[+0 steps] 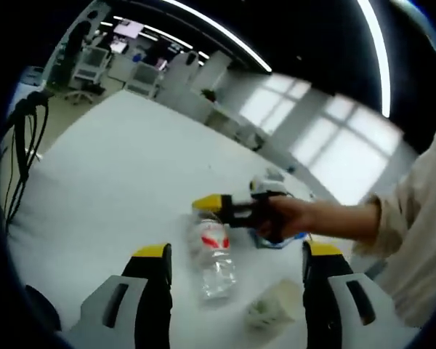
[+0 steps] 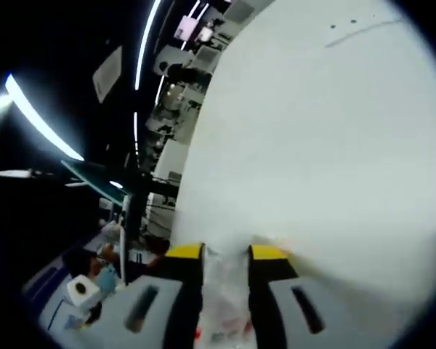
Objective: Arrange the tabletop items into an orderly group along one side of the table until the central work area is clear of visible clutter.
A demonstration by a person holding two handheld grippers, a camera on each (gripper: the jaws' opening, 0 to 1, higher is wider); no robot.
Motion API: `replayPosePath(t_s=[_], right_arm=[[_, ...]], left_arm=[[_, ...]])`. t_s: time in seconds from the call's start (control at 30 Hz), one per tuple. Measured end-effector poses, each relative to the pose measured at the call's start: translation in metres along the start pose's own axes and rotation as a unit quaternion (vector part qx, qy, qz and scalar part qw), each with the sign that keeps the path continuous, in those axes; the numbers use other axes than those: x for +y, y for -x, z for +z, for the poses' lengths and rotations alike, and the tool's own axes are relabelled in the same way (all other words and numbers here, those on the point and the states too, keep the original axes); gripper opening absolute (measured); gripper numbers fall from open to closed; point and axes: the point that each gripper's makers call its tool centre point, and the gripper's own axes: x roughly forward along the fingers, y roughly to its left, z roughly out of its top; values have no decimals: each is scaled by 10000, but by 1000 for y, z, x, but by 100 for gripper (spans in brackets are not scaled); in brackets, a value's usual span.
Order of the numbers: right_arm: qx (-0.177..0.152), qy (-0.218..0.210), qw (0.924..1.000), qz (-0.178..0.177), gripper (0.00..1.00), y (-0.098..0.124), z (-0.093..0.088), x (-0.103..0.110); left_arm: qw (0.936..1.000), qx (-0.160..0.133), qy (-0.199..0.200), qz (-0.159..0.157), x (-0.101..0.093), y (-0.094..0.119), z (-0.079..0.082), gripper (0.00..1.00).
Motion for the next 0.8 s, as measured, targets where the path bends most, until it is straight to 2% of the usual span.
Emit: replayPosePath(t_s=[0.4, 0.6, 0.8], right_arm=[[-31, 279, 9994, 221, 18, 6, 3, 14], [-50, 395, 9988, 300, 17, 9, 3, 20], [-56, 726, 9962, 482, 17, 17, 2, 33]], left_arm=[[9989, 410, -134, -170, 11, -38, -9, 66], [9975, 634, -1, -308, 18, -69, -17, 65], [9949, 802, -29, -615, 14, -86, -20, 63]])
